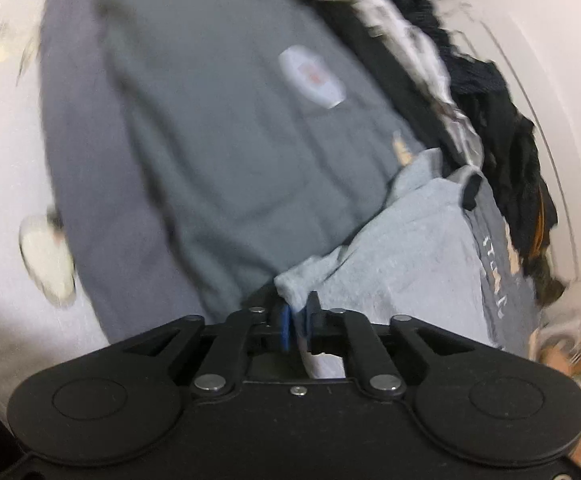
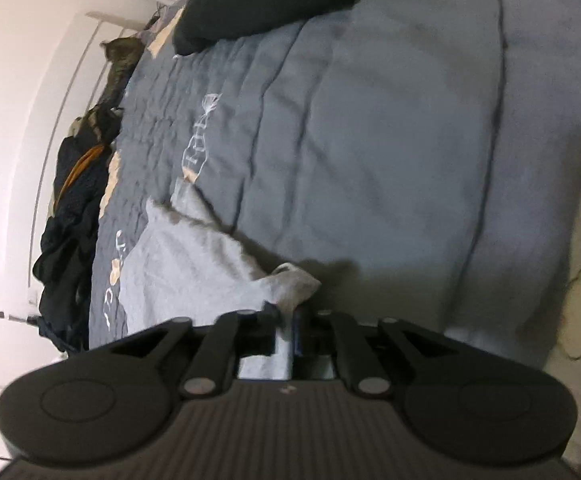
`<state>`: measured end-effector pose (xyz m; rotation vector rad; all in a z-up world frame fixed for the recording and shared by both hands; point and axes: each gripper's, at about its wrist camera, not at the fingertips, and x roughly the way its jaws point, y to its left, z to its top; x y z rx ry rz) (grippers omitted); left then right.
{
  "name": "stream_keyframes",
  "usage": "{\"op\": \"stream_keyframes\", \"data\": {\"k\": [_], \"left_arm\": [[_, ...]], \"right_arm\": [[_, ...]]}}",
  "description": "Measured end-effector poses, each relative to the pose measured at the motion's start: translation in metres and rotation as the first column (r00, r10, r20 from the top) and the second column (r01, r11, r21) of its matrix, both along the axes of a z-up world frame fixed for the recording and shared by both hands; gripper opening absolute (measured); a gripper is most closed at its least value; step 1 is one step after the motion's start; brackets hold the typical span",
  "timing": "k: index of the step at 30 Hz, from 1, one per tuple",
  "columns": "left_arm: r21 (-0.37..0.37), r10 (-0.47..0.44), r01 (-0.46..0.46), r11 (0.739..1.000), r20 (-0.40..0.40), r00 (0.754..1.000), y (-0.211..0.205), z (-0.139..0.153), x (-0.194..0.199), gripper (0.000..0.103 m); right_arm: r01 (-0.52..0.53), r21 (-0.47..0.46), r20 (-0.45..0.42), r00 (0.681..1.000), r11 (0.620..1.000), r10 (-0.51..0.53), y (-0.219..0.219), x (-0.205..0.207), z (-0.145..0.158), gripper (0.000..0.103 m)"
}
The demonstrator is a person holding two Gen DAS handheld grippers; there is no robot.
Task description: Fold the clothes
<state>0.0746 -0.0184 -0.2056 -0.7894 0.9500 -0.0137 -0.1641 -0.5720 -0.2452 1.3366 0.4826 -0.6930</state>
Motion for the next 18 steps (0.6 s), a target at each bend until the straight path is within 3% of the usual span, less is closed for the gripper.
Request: {"op": "stream_keyframes", "data": {"k": [4, 6, 10, 13, 15, 18], "left_arm": [[0.072, -0.058, 0.055, 0.996, 0.053, 0.997, -0.003, 0.019, 0.005, 0.013], [0.142, -0.083, 0.072, 0.987, 0.076, 0.994, -0.004, 0.033, 0.006, 0.015], [0.247, -0.07, 0.032, 0.968, 0.144, 0.987, 0.004, 0.055, 0.007, 0.023], [0.281, -0.101, 0.046, 0.958, 0.183, 0.978, 0.004, 0.065, 0.011, 0.025], [0.323, -0.162, 0.088, 0.942, 0.208, 0.965, -0.008, 0.071, 0.016, 0.025], [0.386, -0.285, 0.169, 0.907, 0.267, 0.92, -0.03, 0.083, 0.023, 0.026]], "right_arm": [[-0.087, -0.097, -0.036, 0.996, 0.991, 0.084, -0.001, 0.005, 0.025, 0.01], [-0.13, -0.132, -0.066, 0.99, 0.983, 0.122, 0.001, 0.008, 0.037, 0.015], [-0.165, -0.251, -0.138, 0.981, 0.954, 0.133, 0.003, 0.0, 0.058, 0.018], [-0.17, -0.369, -0.202, 0.974, 0.914, 0.1, 0.002, -0.004, 0.073, 0.022], [-0.215, -0.432, -0.207, 0.969, 0.876, 0.136, 0.001, 0.005, 0.085, 0.025], [-0.284, -0.529, -0.237, 0.954, 0.8, 0.182, 0.0, 0.027, 0.102, 0.032]]}}
